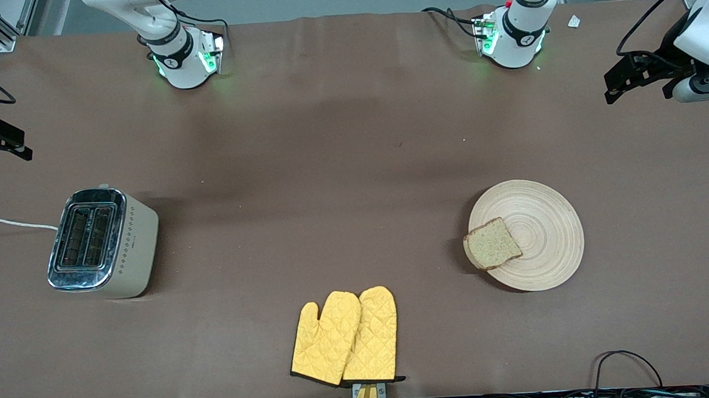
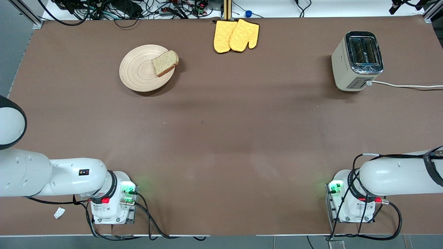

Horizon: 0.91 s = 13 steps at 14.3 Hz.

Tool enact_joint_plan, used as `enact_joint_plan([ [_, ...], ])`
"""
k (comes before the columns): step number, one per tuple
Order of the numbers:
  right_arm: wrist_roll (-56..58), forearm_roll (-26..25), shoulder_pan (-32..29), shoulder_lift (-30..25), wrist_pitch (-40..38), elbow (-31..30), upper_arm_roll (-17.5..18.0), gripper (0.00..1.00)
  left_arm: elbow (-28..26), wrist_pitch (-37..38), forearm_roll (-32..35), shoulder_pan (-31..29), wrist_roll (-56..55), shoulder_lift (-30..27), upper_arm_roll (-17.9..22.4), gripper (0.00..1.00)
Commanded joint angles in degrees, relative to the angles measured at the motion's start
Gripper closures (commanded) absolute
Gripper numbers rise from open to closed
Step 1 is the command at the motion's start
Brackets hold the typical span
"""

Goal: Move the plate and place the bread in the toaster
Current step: 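Lower the left gripper to the wooden plate rim and grasp it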

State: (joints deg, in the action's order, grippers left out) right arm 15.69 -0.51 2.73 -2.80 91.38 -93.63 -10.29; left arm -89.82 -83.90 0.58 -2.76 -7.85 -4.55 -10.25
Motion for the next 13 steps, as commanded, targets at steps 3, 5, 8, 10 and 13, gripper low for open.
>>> enact_joint_plan([
  [3, 0.39, 2.09, -5.35, -0.01, -0.76, 0.38, 3.59, 0.0, 1.31, 0.4, -0.76, -0.14, 0.82, 1.37, 0.23, 0.0],
  [5, 0.3, 2.09, -6.86, -0.01, -0.67, 0.38, 5.36, 0.0, 1.92, 0.31, -3.21, -0.58, 1.0, 4.44, 0.67, 0.0],
  [8, -0.14, 2.01, -7.04, -0.01, -0.67, 0.64, 6.95, 0.0, 5.88, -0.04, -5.94, -2.94, 1.17, 11.21, 0.67, 0.0],
  [10, 0.12, 2.01, -6.87, -0.19, -0.76, 0.64, 6.95, 0.0, 5.71, -2.48, -9.26, -5.84, 2.13, 14.55, 0.76, 0.0],
  [13, 0.39, 2.01, -6.16, -0.19, -1.55, 0.64, 6.69, 0.0, 5.36, -5.56, -14.63, -11.38, 7.92, 21.22, 0.67, 0.0],
])
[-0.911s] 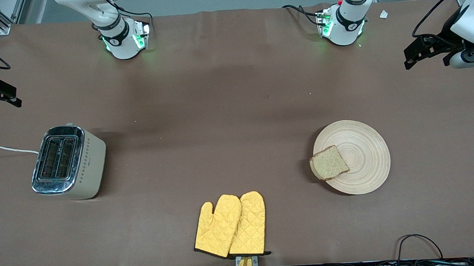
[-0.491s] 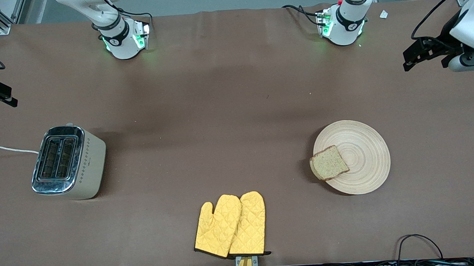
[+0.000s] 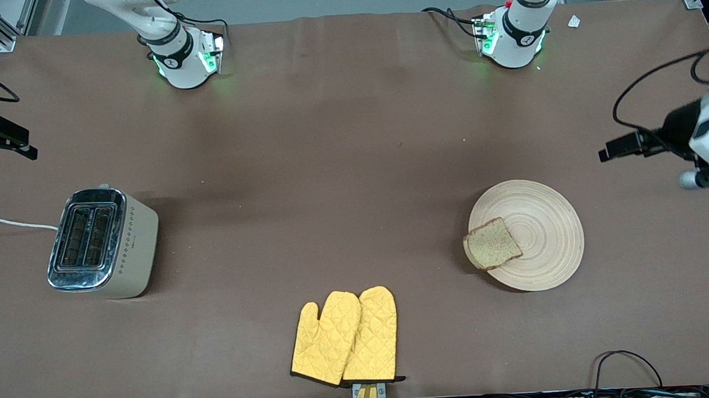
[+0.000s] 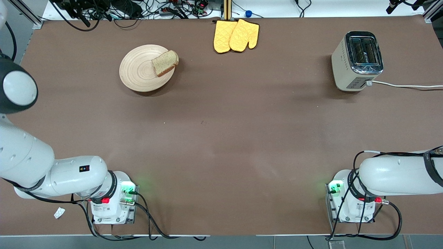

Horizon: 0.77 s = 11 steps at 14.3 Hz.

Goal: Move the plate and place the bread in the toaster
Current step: 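Lower the left gripper to the wooden plate rim and grasp it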

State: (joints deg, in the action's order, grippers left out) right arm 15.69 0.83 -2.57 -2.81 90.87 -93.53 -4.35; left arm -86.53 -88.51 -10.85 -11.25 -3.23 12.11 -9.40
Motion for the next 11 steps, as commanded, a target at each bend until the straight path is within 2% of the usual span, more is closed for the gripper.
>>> enact_joint_plan([
  [1, 0.4, 0.66, -0.85, -0.18, -1.05, 0.37, 0.57, 0.0, 2.07, -2.61, -4.86, -5.07, 6.19, 7.03, -0.18, 0.0],
  [6, 0.49, 0.49, -1.38, -0.01, -0.87, 0.37, 0.39, 0.0, 2.07, -7.02, -16.28, -12.64, 16.75, 19.68, -0.18, 0.0],
  [9, 0.49, 0.49, -1.29, -0.09, -1.05, 0.37, 0.48, 0.0, 1.98, -11.23, -17.79, -13.71, 23.43, 25.14, -0.18, 0.0],
  [11, 0.49, 0.49, -1.29, -0.18, -1.31, 0.2, 0.48, 0.0, 1.98, -11.33, -21.56, -14.41, 24.76, 28.22, -0.18, 0.0],
])
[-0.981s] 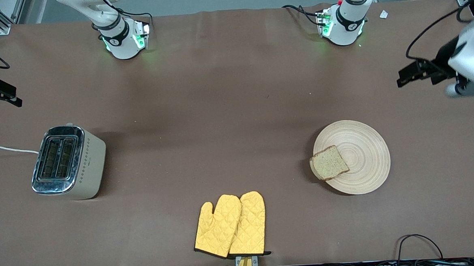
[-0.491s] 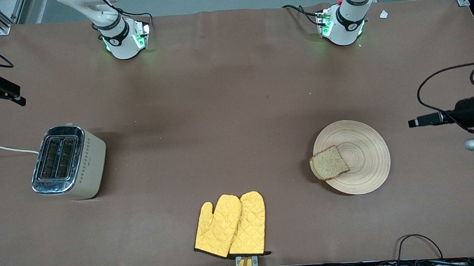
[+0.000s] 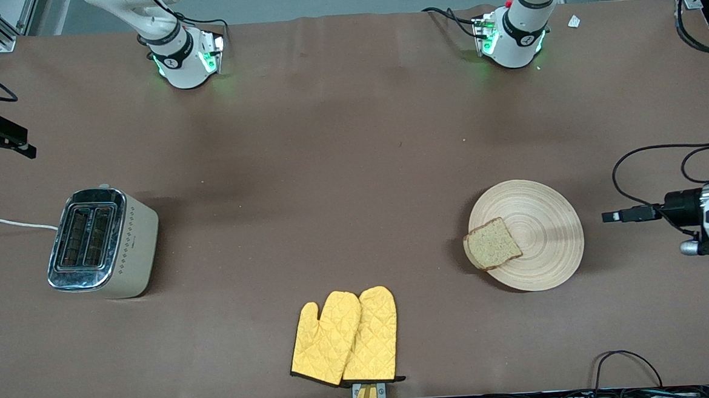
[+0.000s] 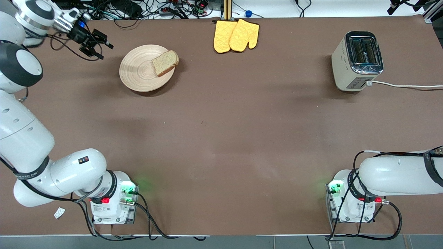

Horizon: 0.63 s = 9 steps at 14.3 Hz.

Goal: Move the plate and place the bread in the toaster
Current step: 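Lower the left gripper to the wooden plate rim and grasp it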

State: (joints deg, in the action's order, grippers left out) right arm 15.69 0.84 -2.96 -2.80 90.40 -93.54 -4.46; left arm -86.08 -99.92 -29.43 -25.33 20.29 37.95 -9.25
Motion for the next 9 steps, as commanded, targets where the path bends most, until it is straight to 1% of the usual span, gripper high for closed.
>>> enact_joint_plan([
  [1, 0.48, 0.48, -0.91, -0.19, -0.66, 0.11, 0.5, 0.0, 1.53, 0.08, -4.48, -0.68, 2.64, 3.96, -0.33, 0.0],
  [3, 0.39, 0.48, -0.73, 0.07, -0.31, 0.11, 0.42, 0.0, 1.62, -0.62, -7.03, -1.29, 6.16, 7.3, -0.33, 0.01],
  [4, 0.39, 0.48, -0.64, 0.07, -0.31, 0.11, 0.42, 0.0, 1.62, -0.88, -8.17, -1.47, 7.13, 8.44, -0.33, 0.03],
  [5, 0.39, 0.48, -0.56, 0.07, -0.4, 0.11, 0.42, 0.0, 1.62, -1.06, -8.18, -1.47, 7.92, 8.98, -0.33, 0.05],
  [7, 0.39, 0.48, -0.73, 0.07, -0.75, 0.2, 0.42, 0.0, 1.62, -1.85, -8.09, -1.56, 8.89, 9.42, -0.33, 0.08],
  [9, 0.39, 0.48, -0.82, -0.1, -1.19, 0.11, 0.42, 0.0, 1.62, -1.94, -8.27, -1.65, 8.89, 10.47, -0.33, 0.14],
])
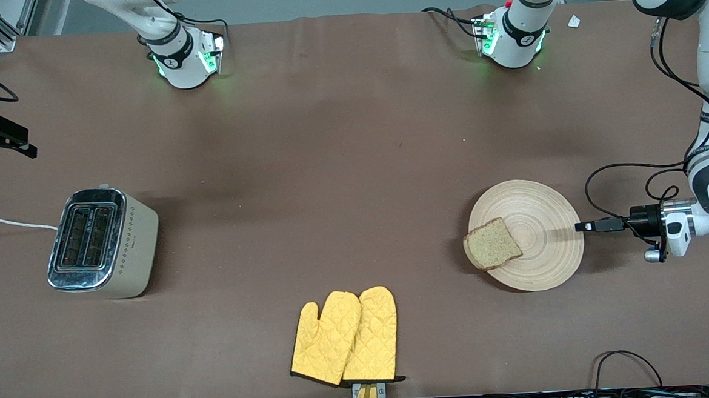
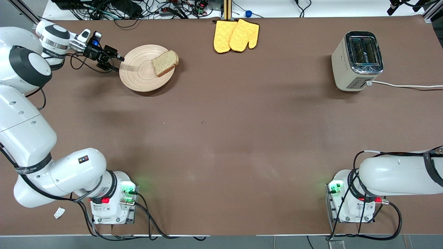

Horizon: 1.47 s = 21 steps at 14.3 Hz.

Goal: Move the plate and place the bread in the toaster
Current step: 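Lower the left gripper to the wooden plate rim and grasp it, then slide the plate with the left gripper toward the toaster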

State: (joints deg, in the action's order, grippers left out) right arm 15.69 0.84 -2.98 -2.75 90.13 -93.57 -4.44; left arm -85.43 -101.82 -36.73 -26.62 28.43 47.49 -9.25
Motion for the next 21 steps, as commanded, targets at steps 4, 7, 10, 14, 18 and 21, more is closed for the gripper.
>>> enact_joint_plan([
  [4, 0.48, 0.57, -0.62, 0.02, -1.36, -0.03, 0.31, 0.0, 1.06, -0.13, -0.8, -0.28, 0.84, 2.52, -0.33, 0.35],
  [7, 0.39, 0.66, -0.1, 0.2, -1.27, -0.03, 0.31, 0.0, 1.06, -0.13, -0.62, -0.19, 0.84, 3.05, -0.33, 0.46],
  [10, 0.39, 0.66, -0.18, 0.02, -1.8, 0.05, 0.31, 0.0, 1.14, -0.13, -0.27, 0.16, 3.29, 3.48, -0.33, 0.55],
  [14, 0.3, 0.66, -0.01, -0.07, -2.32, -0.03, 0.31, 0.0, 1.23, -0.13, -0.27, 0.34, 4.27, 4.1, -0.33, 0.7],
  [18, 0.04, 0.57, 1.13, 0.02, -2.59, 0.23, 0.31, 0.0, 1.41, -0.13, -0.27, 0.42, 5.75, 4.1, -0.33, 0.8],
  [21, 0.39, -0.22, 1.22, 0.02, -2.68, 0.49, 0.48, 0.0, 1.67, -0.04, -0.53, 0.42, 12.16, 3.66, -0.94, 0.91],
])
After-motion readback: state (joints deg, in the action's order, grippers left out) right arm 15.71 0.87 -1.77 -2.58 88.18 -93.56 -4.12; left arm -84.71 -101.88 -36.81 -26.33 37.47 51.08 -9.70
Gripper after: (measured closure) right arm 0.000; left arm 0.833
